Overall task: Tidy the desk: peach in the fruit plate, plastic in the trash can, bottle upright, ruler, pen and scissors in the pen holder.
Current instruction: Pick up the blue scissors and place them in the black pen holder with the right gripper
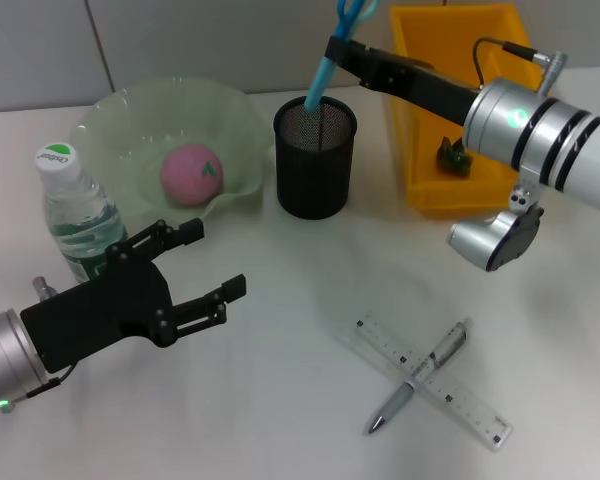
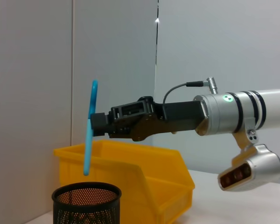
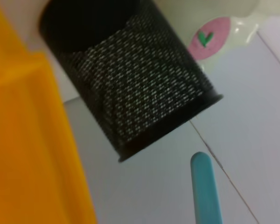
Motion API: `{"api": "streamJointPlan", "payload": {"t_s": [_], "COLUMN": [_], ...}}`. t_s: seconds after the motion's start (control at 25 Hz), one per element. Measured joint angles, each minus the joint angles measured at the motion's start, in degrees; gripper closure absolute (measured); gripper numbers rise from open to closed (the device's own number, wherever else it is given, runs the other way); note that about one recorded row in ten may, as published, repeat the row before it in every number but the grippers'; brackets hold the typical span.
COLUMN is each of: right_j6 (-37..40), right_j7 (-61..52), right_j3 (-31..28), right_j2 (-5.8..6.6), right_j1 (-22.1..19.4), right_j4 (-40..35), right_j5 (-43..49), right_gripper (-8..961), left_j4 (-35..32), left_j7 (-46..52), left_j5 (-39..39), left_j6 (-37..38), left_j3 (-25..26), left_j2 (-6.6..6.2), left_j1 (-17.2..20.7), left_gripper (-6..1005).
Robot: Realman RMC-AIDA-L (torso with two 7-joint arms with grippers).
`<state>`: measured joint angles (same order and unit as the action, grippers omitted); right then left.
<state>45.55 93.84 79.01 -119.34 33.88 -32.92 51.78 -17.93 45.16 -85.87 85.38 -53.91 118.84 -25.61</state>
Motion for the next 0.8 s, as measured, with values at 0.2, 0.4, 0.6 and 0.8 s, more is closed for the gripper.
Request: {"api": "streamJointPlan", "payload": {"t_s": [0.2,0.4,0.6,0.8], "right_j6": [-0.7,-1.6,-1.9,-3.0], "right_j7": [3.9,7.4,8.0,9.3], "right_j3": [0.4,0.6,0.7,0.7], "right_j2": [0.16,0.16,-0.07,-0.19], "right_j1": [0.8,2.3,2.5,3.2], "right_j4": [0.5,3.1,3.7,4.4], "right_j5": [0.3,0.3,0.4,0.1], "right_gripper": [712,712,711,710], "left_j4": [0.1,1.4,1.6,1.9], "left_j7": [0.0,-1.2,-1.7,-3.2], "left_j5": [0.6,1.9,2.0,3.1], "left_j6": [-0.1,0.2,0.2,0.6], "left_j3": [0.0,0.1,0.1,-0.3], "left_j2": [0.21,0.24,0.25,0.25], "left_j1": [0.0,-0.2,-0.4,-0.2], "left_gripper": [155,155,155,155]}}
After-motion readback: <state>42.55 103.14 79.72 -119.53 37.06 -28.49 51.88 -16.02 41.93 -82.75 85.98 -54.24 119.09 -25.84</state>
